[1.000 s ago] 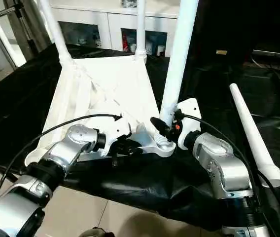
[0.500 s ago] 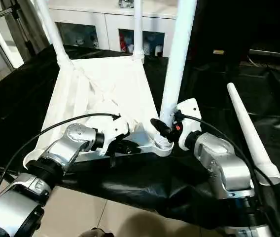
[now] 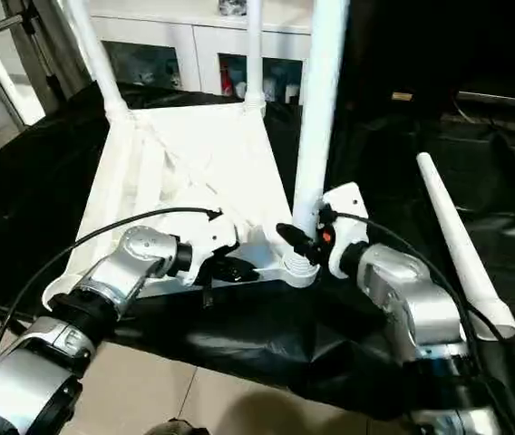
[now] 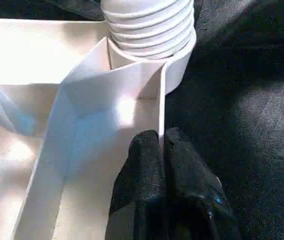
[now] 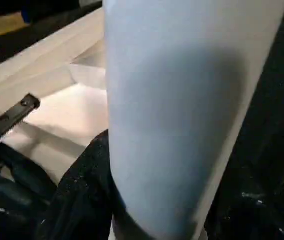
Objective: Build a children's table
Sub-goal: Insert table leg to table base
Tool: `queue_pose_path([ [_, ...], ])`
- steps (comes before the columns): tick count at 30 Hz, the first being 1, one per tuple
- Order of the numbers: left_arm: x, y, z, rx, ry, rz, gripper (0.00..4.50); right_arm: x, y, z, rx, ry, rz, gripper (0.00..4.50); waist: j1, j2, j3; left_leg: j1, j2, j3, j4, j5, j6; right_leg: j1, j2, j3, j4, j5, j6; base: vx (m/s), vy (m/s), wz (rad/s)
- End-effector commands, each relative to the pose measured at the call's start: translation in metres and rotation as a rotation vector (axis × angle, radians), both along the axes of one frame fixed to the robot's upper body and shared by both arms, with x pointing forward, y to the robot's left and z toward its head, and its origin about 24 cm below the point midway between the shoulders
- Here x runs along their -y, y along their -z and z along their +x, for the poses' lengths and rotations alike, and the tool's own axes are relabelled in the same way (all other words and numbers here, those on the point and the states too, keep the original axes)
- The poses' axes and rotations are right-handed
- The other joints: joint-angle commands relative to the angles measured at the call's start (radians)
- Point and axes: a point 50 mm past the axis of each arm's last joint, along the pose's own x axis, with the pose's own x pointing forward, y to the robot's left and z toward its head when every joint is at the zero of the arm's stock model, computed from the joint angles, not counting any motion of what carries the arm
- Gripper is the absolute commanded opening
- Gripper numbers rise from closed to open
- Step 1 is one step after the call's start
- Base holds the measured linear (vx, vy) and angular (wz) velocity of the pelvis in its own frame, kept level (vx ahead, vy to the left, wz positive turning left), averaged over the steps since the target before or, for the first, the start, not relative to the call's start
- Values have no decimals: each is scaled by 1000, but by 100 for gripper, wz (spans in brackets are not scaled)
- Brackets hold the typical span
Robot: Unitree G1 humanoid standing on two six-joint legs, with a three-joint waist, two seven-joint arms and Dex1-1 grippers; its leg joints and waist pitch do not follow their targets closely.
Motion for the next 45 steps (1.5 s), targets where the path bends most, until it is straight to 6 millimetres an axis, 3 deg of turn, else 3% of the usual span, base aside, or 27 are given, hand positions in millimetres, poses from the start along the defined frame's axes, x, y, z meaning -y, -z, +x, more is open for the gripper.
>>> queue_pose_path([
  [1, -3, 13, -6, -56, -4, 24, 0, 0, 1, 2, -22, 16, 59, 191, 3, -21, -55, 21, 105, -47, -86, -221, 28, 37, -108, 71, -97, -172, -223, 0, 0, 0],
  [8, -3, 11, -4, -53, -10, 21, 0, 16, 14, -4, -68, 101, 166, 191, 7, -22, -57, 21, 105, -46, -85, -201, 34, 39, -109, 70, -94, -134, -227, 0, 0, 0],
  [9, -3, 11, -4, -52, -12, 22, 0, 18, 18, -7, -75, 112, 172, 191, 8, -16, -57, 21, 105, -46, -86, -201, 33, 38, -109, 70, -94, -135, -227, 0, 0, 0],
  [13, -2, 10, -2, -43, -22, 21, 0, 21, 37, -18, -109, 152, 177, 191, 9, -13, -58, 23, 105, -44, -86, -202, 38, 37, -109, 69, -98, -109, -226, 0, 0, 0],
  [14, -2, 10, -2, -41, -23, 21, 0, 22, 40, -20, -110, 157, 170, 191, 9, -15, -57, 21, 105, -46, -89, -207, 39, 40, -109, 67, -98, -116, -224, 0, 0, 0],
  [15, -2, 10, -1, -39, -23, 22, 0, 21, 43, -22, -109, 160, 166, 191, 8, -8, -56, 23, 105, -46, -90, -227, 34, 38, -109, 68, -103, -137, -220, 0, 0, 0],
  [17, -1, 9, -1, -35, -27, 21, 0, 20, 46, -26, -100, 162, 162, 191, 8, -8, -54, 24, 105, -47, -93, -249, 28, 39, -109, 67, -105, -168, -215, 0, 0, 0],
  [20, -1, 8, 1, -24, -38, 19, 0, 19, 52, -33, -92, 188, 186, 191, 9, -7, -47, 34, 106, -50, -102, -326, -2, 38, -116, 70, -125, -304, -184, 0, 0, 0],
  [23, -1, 8, 1, -23, -40, 19, 0, 19, 55, -37, -91, 203, 212, 191, 8, -7, -53, 32, 110, -51, -107, -292, 0, 41, -111, 71, -119, -242, -183, 0, 0, 0],
  [24, -1, 8, 2, -23, -41, 19, 0, 19, 57, -38, -91, 209, 213, 191, 9, 0, -54, 33, 110, -51, -107, -286, 3, 40, -112, 71, -117, -217, -189, 0, 0, 0],
  [27, -1, 8, 2, -20, -44, 19, 0, 19, 61, -42, -77, 220, 195, 191, 10, -2, -51, 33, 108, -50, -107, -302, 3, 40, -115, 71, -123, -246, -186, 0, 0, 0],
  [35, -2, 8, 3, -14, -47, 23, 0, 13, 57, -46, -31, 105, -18, 191, 6, -7, -47, 34, 110, -53, -113, -333, -10, 37, -112, 73, -130, -311, -154, 0, 0, 0],
  [45, -1, 9, 2, -15, -37, 27, 0, 2, 44, -37, -8, 23, -62, 191, 1, -7, -43, 35, 111, -55, -116, -350, -7, 35, -113, 74, -134, -340, -155, 0, 0, 0],
])
